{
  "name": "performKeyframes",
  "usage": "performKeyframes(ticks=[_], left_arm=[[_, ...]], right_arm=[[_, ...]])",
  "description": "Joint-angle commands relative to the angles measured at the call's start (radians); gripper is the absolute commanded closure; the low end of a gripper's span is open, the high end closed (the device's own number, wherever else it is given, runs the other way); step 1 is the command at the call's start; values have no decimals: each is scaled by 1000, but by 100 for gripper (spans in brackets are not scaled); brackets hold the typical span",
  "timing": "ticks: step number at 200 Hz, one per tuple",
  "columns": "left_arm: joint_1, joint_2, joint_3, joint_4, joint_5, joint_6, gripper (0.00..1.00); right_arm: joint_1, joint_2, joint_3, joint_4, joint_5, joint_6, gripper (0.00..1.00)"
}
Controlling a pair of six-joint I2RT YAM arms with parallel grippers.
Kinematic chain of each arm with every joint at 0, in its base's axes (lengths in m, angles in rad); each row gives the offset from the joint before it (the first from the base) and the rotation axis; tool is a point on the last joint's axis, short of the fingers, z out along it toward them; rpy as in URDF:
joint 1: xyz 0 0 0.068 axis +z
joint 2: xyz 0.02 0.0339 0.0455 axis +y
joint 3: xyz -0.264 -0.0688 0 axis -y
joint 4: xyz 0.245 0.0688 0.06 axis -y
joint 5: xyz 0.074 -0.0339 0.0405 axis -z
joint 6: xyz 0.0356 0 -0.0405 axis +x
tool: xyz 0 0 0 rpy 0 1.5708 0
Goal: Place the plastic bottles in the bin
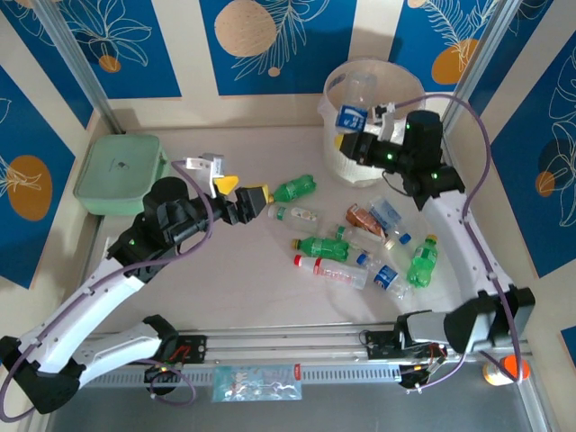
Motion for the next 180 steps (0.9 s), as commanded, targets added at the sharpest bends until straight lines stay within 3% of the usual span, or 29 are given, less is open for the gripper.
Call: performKeyframes(ticks=[1, 78, 132, 180], left_arm=[[-5, 8, 21, -14, 44, 41, 1], [-6, 42, 43, -34, 79, 83, 1], [-4, 47, 54, -66, 68, 98, 1], [-3, 47, 66, -91, 47, 115, 1]], right_arm=[[-43, 93, 127, -57, 63, -19, 100], [-139, 476, 542, -132, 68, 70, 100], [-142, 651, 694, -243, 103, 46, 100], [-143, 659, 651, -251, 122, 19, 64]])
